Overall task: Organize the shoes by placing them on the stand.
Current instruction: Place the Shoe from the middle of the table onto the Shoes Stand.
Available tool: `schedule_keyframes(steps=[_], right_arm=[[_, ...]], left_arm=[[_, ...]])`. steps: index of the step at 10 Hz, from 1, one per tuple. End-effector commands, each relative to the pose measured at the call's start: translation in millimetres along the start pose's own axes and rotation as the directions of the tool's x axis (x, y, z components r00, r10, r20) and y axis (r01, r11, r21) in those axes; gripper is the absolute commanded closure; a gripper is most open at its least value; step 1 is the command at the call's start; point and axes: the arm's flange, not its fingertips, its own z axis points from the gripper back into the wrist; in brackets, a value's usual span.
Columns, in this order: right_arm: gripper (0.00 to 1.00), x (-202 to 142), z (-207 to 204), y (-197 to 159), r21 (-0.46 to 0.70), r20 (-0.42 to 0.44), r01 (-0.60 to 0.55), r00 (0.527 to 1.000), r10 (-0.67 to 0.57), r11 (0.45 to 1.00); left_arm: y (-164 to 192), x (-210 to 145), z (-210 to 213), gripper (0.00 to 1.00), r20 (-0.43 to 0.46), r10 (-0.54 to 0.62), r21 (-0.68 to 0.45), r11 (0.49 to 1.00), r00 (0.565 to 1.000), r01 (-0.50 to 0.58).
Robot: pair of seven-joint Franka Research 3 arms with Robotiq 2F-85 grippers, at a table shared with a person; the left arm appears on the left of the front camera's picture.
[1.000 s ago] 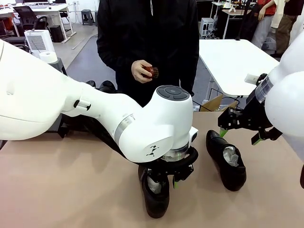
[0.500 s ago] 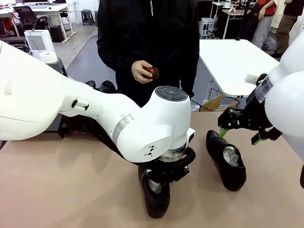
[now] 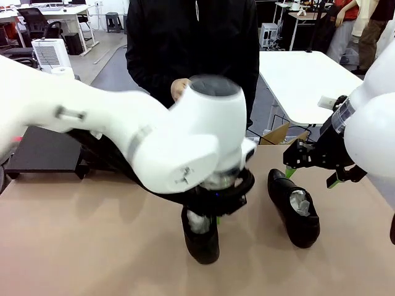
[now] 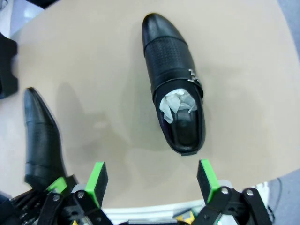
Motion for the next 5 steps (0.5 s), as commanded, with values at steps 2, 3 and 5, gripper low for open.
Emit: schedule_keyframes(steps=[2, 3, 5], right_arm=[[0.00, 0.7, 0.9, -1.1, 0.005, -0.002, -0.016, 1.000, 0.016, 1.000], [0.00, 0.7, 0.9, -1.1, 0.005, -0.002, -0.016, 1.000, 0.016, 1.000], [0.00, 0.7, 0.9, -1.1, 0.005, -0.002, -0.016, 1.000, 0.016, 1.000]], left_arm=[[80.0, -4.3, 103.1, 1.00, 0.121, -0.119, -0.098, 0.987, 0.986, 0.131], [106.0, -3.4, 123.5, 1.00, 0.152, -0.177, -0.103, 0.976, 0.972, 0.193], [128.6, -0.6, 154.1, 1.00, 0.142, 0.072, -0.249, 0.968, 0.987, -0.035]])
